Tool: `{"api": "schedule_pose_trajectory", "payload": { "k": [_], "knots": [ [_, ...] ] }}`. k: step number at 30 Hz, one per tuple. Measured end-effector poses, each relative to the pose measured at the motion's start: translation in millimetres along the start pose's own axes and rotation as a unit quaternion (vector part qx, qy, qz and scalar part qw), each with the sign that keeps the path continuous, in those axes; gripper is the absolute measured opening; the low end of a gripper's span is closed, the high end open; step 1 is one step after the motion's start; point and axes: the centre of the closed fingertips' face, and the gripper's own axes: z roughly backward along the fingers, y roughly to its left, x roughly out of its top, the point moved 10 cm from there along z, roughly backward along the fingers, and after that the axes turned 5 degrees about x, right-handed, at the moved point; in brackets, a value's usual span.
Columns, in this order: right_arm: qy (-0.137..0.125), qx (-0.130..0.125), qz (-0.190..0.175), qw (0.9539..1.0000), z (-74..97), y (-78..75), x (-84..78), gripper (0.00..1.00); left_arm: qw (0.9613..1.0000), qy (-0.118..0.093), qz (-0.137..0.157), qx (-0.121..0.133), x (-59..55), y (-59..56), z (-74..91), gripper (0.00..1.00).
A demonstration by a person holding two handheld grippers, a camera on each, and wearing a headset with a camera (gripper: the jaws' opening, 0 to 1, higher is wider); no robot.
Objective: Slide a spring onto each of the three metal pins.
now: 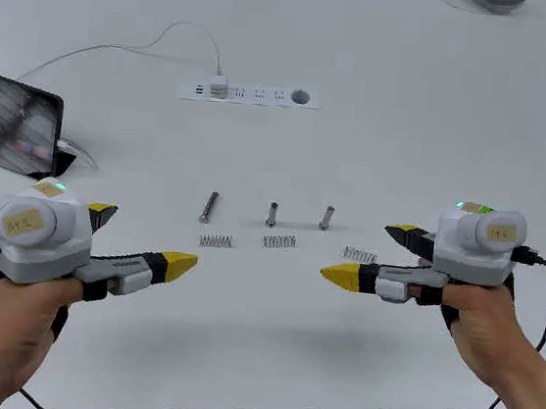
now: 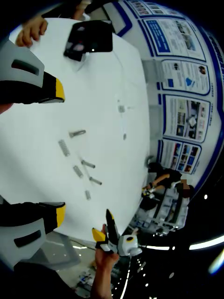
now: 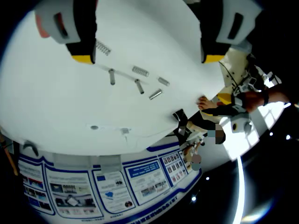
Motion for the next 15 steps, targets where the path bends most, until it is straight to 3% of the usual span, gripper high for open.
{"api": "schedule_pose_trajectory", "payload": {
  "k": [15],
  "knots": [
    [-0.006, 0.005, 0.005, 1.0, 3.0, -1.5, 0.3, 0.94, 1.0, 0.001, 0.001, -0.001, 0.4, -1.8, 0.4, 0.88]
  ]
}}
